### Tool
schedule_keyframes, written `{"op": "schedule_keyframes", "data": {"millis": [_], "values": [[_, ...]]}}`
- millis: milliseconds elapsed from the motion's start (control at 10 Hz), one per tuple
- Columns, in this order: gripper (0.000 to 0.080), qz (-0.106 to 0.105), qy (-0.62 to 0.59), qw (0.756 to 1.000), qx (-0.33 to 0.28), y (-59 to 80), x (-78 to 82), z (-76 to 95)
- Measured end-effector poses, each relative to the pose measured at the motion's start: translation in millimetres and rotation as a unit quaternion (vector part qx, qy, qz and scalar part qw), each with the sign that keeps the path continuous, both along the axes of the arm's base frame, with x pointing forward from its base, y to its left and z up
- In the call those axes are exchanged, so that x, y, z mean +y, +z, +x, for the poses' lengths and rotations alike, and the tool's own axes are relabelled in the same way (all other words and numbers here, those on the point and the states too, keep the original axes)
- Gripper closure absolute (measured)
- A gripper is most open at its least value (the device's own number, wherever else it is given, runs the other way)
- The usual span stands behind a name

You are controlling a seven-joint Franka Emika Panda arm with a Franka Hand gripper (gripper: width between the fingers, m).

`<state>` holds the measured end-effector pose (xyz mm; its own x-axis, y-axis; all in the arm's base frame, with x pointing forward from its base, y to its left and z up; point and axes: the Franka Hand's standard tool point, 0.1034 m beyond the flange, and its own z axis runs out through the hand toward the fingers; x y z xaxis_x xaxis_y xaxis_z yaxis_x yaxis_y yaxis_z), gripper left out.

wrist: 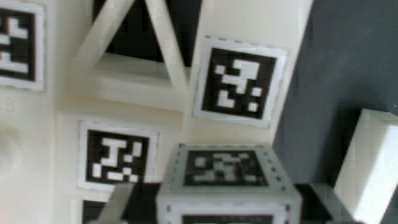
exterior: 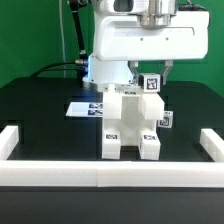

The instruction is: Assemble chair

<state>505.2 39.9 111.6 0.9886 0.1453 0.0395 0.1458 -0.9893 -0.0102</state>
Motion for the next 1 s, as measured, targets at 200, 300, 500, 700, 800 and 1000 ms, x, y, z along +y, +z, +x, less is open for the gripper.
{"op": "schedule_keyframes", "data": {"millis": [200,300,500,700,800,1000], "values": [[0.0518,0.002,-0.047,0.999,0.001,-0.3,0.1,-0.1],[0.0518,0.004,-0.095,0.995,0.002,-0.3,0.2,-0.1],[0.0518,0.007,-0.166,0.986,0.003,-0.5,0.6,-0.2],[0.0518,0.009,-0.214,0.977,0.004,-0.7,0.6,-0.3],[0.0518,0.011,-0.255,0.967,0.005,-0.8,0.8,-0.4],[0.0518,0.014,-0.321,0.947,0.006,-0.9,1.1,-0.4]]}}
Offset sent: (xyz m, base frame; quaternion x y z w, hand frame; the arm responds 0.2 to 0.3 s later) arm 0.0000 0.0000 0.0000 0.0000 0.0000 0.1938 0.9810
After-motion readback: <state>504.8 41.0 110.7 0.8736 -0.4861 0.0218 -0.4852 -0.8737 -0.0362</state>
